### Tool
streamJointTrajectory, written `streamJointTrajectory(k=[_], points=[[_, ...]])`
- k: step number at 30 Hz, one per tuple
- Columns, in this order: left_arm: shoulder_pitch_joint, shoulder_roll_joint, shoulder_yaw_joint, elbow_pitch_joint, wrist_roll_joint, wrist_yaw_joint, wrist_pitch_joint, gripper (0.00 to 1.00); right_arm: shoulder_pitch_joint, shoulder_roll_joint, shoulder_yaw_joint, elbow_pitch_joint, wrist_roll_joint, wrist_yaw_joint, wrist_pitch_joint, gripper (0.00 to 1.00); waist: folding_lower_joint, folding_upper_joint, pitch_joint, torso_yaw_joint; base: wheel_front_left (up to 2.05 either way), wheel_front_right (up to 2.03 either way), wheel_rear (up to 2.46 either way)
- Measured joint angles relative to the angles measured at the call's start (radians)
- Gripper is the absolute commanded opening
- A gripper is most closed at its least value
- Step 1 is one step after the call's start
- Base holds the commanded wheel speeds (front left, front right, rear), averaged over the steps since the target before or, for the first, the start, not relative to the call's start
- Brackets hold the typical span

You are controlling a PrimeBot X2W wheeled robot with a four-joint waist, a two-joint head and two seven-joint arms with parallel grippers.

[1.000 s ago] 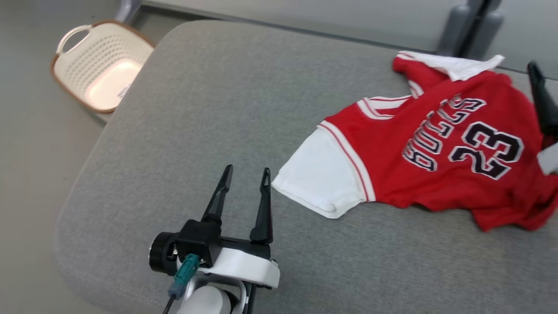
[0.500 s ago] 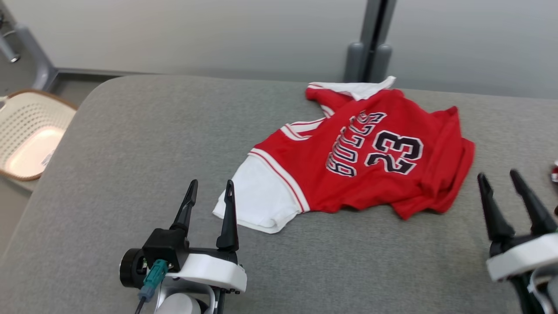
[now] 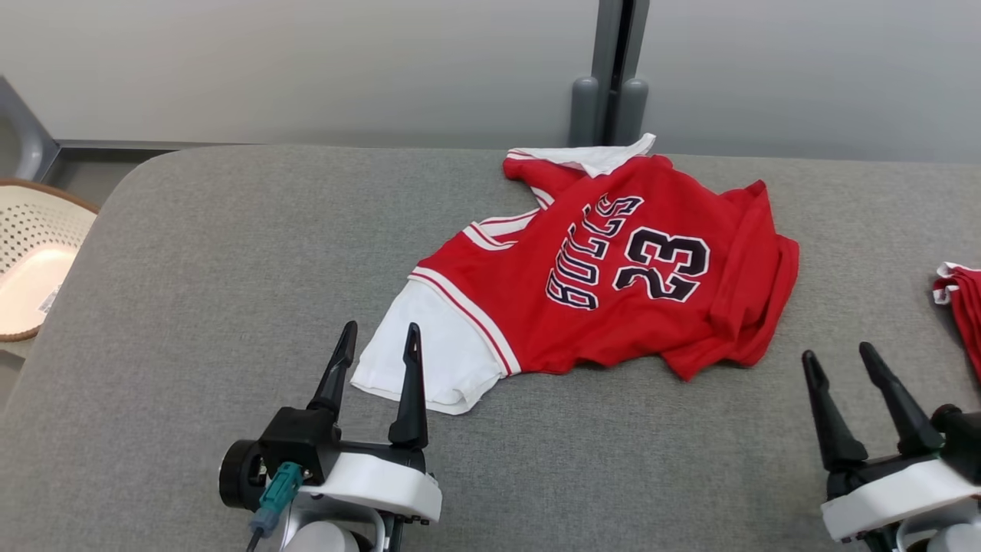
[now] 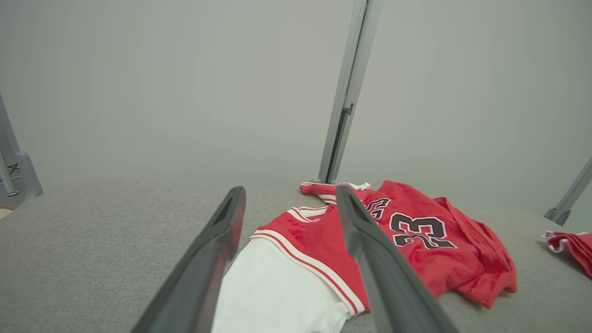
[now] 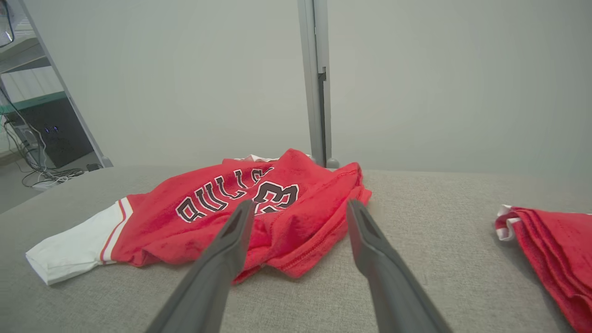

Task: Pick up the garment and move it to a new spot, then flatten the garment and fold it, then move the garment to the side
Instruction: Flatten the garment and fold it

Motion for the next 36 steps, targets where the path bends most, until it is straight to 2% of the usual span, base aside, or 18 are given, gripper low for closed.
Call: streamJointTrajectory(k=[9, 12, 22, 23, 24, 25, 30, 36], points=[[-0.008, 0.000, -0.053, -0.013, -0.021, 0.024, 0.000, 1.00, -0.012, -0.007, 0.121, 0.012, 0.055, 0.000, 0.108, 1.00, 0.0000, 0.0000, 0.040, 0.068, 0.00, 0.00, 0.00], [-0.018, 0.000, -0.079, -0.023, -0.029, 0.034, 0.000, 1.00, -0.031, -0.005, 0.131, 0.039, 0.107, 0.000, 0.144, 1.00, 0.0000, 0.0000, 0.059, 0.096, 0.00, 0.00, 0.00], [-0.030, 0.000, -0.143, -0.055, -0.050, 0.083, 0.000, 1.00, -0.098, -0.023, 0.109, 0.146, 0.175, 0.000, 0.182, 1.00, 0.0000, 0.0000, 0.131, 0.199, 0.00, 0.00, 0.00], [-0.030, 0.000, -0.146, -0.057, -0.051, 0.086, 0.000, 1.00, -0.105, -0.026, 0.109, 0.155, 0.176, 0.000, 0.182, 0.90, 0.0000, 0.0000, 0.137, 0.208, 0.00, 0.00, 0.00], [-0.030, 0.000, -0.146, -0.057, -0.051, 0.086, 0.000, 1.00, -0.105, -0.026, 0.109, 0.155, 0.176, 0.000, 0.182, 0.40, 0.0000, 0.0000, 0.137, 0.208, 0.00, 0.00, 0.00], [-0.030, 0.000, -0.152, -0.058, -0.051, 0.090, 0.000, 1.00, -0.121, -0.033, 0.109, 0.170, 0.181, 0.000, 0.181, 0.00, 0.0000, 0.0000, 0.148, 0.222, 0.00, 0.00, 0.00], [-0.029, 0.000, -0.146, -0.058, -0.051, 0.098, 0.000, 1.00, -0.144, -0.044, 0.124, 0.208, 0.167, 0.000, 0.157, 0.00, 0.0000, 0.0000, 0.151, 0.228, 0.00, 0.00, 0.00], [-0.029, 0.000, -0.120, -0.041, -0.042, 0.086, 0.000, 1.00, -0.144, -0.053, 0.145, 0.228, 0.165, 0.000, 0.129, 0.00, 0.0000, 0.0000, 0.125, 0.187, 0.00, 0.00, 0.00]])
